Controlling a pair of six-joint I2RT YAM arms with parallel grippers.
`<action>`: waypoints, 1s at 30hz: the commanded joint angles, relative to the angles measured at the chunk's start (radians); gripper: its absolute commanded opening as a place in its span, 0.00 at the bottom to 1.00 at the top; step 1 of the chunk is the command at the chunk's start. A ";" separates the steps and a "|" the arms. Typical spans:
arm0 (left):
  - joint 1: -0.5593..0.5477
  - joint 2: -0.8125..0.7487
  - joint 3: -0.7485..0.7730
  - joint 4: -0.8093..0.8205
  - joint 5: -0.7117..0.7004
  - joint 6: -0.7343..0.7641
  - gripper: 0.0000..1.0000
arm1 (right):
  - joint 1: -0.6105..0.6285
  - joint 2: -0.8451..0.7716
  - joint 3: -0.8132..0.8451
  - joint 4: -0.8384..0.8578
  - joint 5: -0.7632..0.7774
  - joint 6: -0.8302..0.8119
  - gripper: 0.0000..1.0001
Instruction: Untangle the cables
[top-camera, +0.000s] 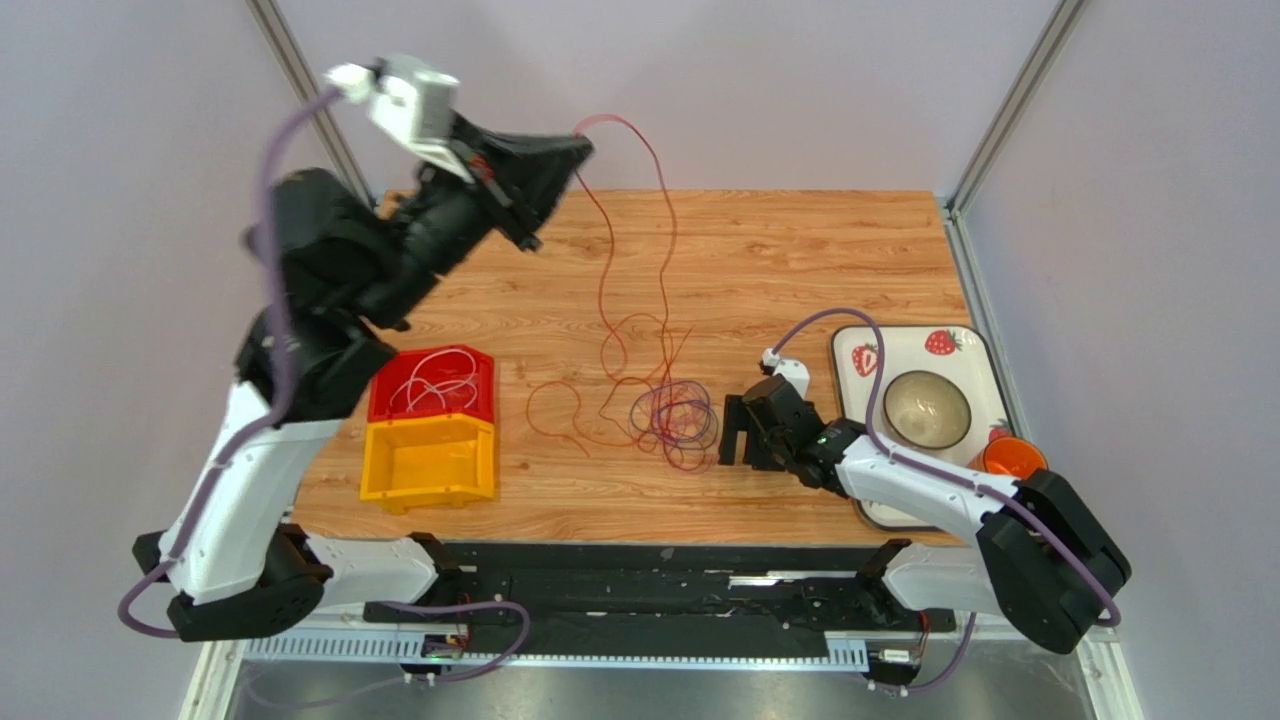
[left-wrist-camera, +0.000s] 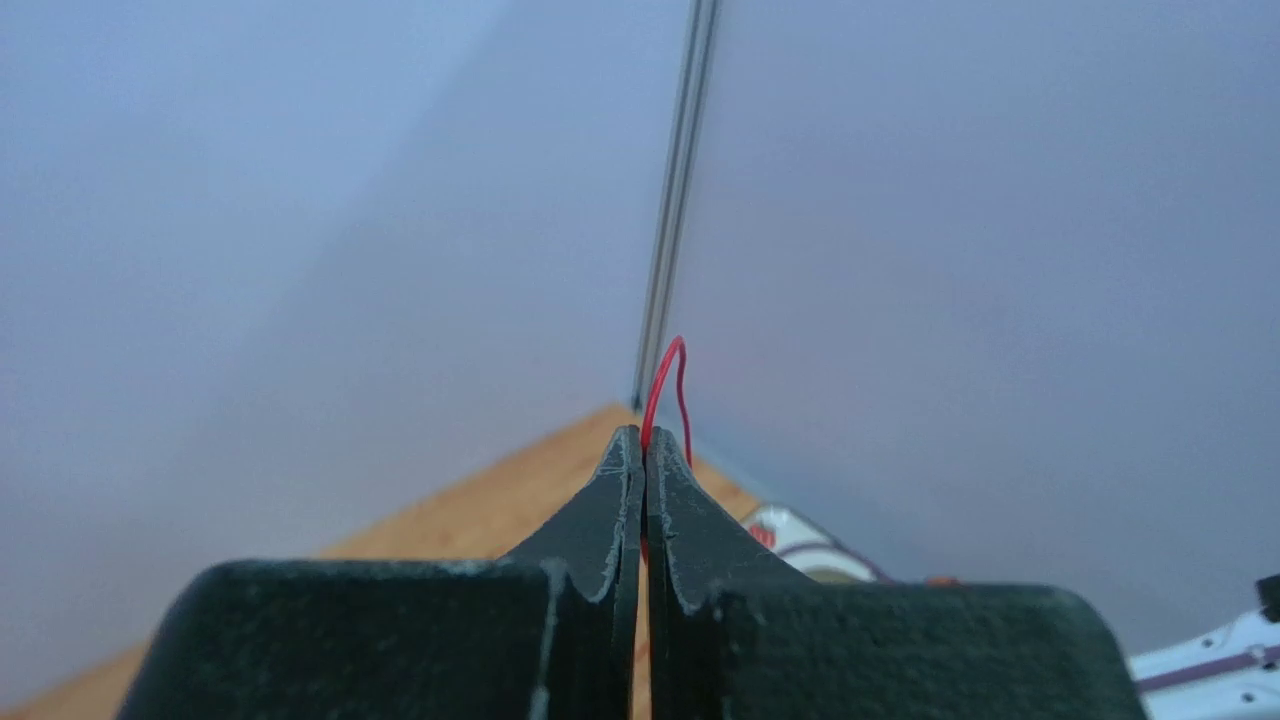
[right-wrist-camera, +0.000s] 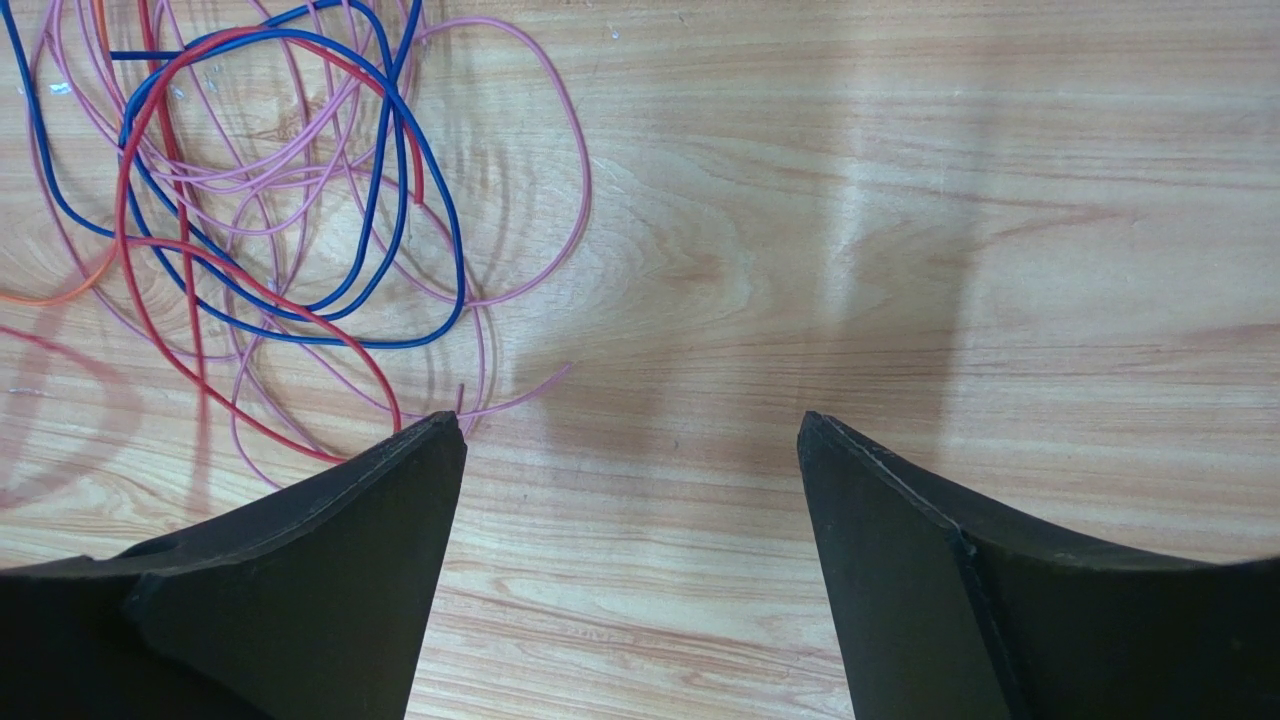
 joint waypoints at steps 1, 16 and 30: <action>-0.002 -0.003 -0.384 -0.077 -0.120 -0.121 0.00 | -0.003 -0.024 -0.003 0.038 0.015 0.006 0.87; -0.048 -0.203 -0.948 -0.145 -0.054 -0.270 0.59 | -0.003 -0.053 -0.025 0.040 0.044 0.035 0.85; -0.280 0.269 -0.829 -0.079 -0.304 -0.413 0.70 | -0.042 -0.741 -0.329 -0.020 0.245 0.224 0.95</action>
